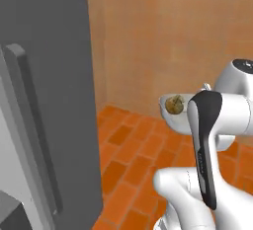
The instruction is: Take the meat container that has the chicken drumstick and place it on the second highest rack of the freezer. Then take the vegetable container that has the onion and mushroom and place it on the highest rack of the freezer.
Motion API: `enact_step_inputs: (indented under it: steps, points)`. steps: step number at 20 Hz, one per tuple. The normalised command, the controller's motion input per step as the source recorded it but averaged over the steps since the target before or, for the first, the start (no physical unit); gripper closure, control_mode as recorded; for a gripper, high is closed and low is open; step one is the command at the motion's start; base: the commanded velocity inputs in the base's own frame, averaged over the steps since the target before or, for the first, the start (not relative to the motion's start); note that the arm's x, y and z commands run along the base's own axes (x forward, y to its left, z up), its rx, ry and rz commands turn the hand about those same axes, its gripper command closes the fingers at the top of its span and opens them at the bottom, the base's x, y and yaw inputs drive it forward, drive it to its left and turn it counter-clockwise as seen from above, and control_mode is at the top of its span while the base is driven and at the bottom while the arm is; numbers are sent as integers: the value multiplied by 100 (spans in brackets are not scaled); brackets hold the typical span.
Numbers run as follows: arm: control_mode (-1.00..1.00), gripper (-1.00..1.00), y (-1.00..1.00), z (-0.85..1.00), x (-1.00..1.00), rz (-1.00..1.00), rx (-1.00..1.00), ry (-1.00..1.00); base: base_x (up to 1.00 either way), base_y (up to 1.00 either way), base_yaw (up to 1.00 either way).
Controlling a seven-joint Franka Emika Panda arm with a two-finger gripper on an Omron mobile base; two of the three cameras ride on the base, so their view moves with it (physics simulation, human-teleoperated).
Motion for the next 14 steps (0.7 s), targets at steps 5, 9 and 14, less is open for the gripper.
enact_step_inputs:
  steps: [5, 9, 14]
  points:
    - [100, 100, 0, 0, 0, 0, 0, 0, 45, -34, 82]
    - [100, 100, 0, 0, 0, 0, 0, 0, 32, -48, 78]
    - [100, 100, 0, 0, 0, 0, 0, 0, 29, -25, 77]
